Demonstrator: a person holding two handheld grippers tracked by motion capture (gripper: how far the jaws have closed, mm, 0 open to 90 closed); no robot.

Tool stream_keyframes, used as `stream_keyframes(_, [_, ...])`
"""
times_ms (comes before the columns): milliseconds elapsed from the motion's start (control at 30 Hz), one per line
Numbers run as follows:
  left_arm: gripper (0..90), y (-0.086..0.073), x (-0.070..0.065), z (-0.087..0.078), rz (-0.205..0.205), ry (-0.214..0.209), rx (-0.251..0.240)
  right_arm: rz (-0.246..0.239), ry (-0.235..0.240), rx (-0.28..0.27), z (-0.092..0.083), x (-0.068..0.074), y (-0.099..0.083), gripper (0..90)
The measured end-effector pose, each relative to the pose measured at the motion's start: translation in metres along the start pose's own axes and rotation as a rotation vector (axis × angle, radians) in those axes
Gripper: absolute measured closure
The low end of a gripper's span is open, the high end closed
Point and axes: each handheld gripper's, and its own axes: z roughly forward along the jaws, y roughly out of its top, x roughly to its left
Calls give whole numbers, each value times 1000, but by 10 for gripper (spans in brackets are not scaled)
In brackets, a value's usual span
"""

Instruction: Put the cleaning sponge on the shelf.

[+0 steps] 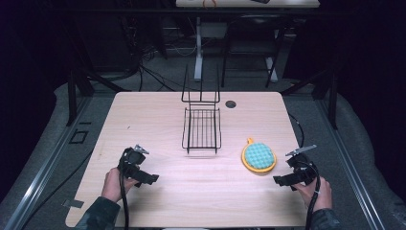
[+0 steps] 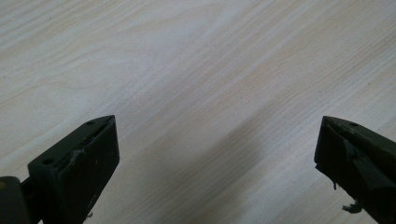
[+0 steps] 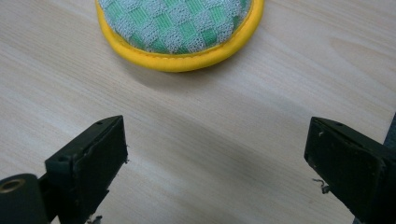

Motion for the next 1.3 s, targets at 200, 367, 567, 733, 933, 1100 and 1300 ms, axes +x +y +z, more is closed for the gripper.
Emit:
stream_keyframes(200, [1,1,-2,0,9,-2,-4,-1,7,1,1,0,0,52])
stream_keyframes(367, [1,2,-4,1,6,1,-4,-4,19,-4,0,1,-1,50])
stream_keyframes(567, [1,2,-2,2,6,-7,2,-17,20,-18,2,3,6,49])
stream_keyframes(733, [1,0,-4,0,17,-9,1,-20,45,-37,2,6,12,34])
stream_keyframes(933, [1,0,-4,0,20,-16,1,-11,68,-62,2,7,19,33])
stream_keyframes(1100, [1,1,-5,1,25,-20,2,-6,76,-79,4,7,26,10])
stream_keyframes(1300, [1,1,-5,1,25,-20,5,-17,80,-88,9,12,35,2])
